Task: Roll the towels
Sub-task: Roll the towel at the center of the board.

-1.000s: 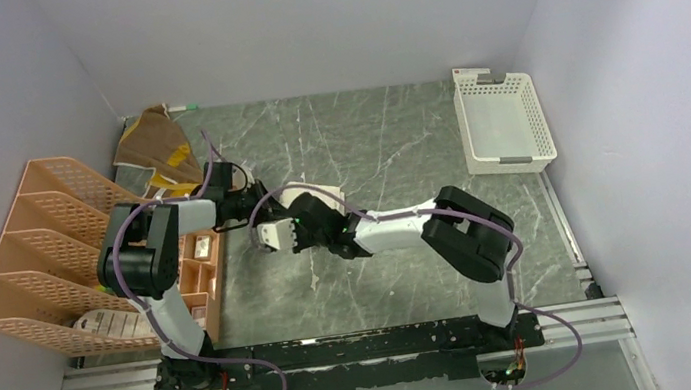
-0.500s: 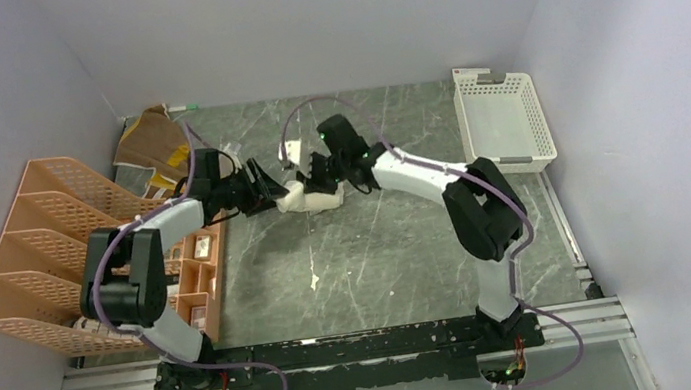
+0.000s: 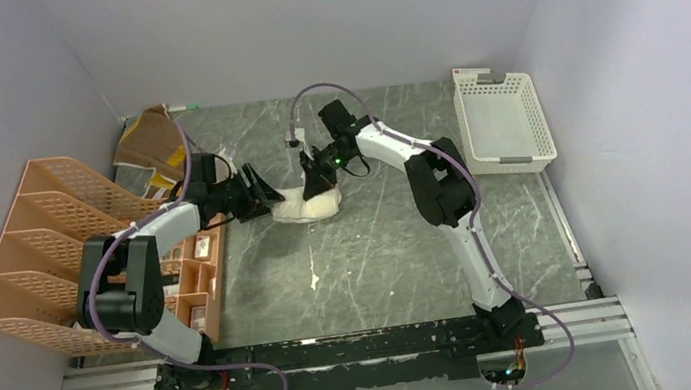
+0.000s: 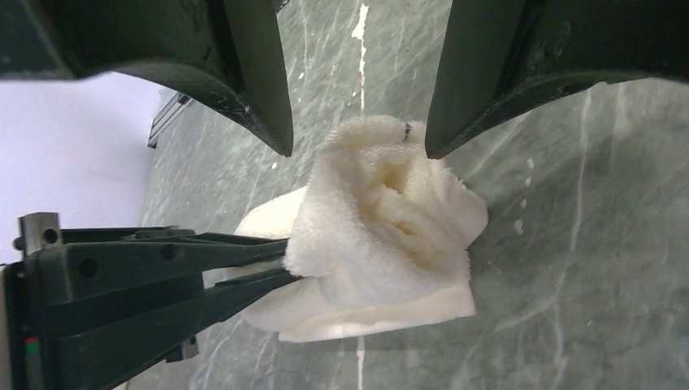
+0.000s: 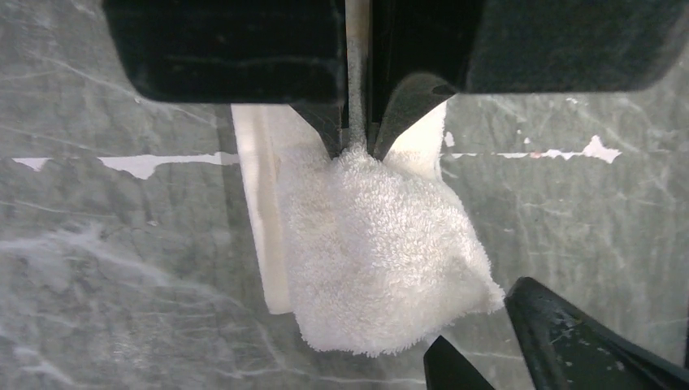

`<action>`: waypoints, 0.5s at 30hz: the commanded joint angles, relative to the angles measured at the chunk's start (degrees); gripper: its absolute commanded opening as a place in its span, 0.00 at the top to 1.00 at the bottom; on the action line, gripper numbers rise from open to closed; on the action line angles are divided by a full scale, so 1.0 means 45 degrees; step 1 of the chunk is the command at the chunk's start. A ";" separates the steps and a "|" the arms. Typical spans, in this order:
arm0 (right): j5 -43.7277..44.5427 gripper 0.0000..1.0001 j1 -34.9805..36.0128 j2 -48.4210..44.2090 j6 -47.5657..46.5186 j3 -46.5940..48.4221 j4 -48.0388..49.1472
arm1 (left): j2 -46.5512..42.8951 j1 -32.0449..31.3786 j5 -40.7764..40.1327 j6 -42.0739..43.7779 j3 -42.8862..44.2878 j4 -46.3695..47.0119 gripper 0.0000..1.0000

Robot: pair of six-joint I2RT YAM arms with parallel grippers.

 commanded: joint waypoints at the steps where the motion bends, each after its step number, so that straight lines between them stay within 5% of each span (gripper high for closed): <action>1: -0.1024 1.00 0.0162 0.0664 -0.0698 0.0334 -0.2309 | -0.0884 0.0026 -0.0619 0.0406 -0.0476 -0.0534 0.29; 11: -0.0590 1.00 0.0180 0.2087 -0.0326 0.1991 -0.3693 | -0.3382 -0.0145 -0.0360 -0.0179 -0.2420 -0.0123 0.29; 15: 0.0004 1.00 0.0180 0.1645 0.0550 0.0909 -0.2054 | -0.4395 -0.1637 -0.1320 -0.1757 -0.3787 0.0505 0.28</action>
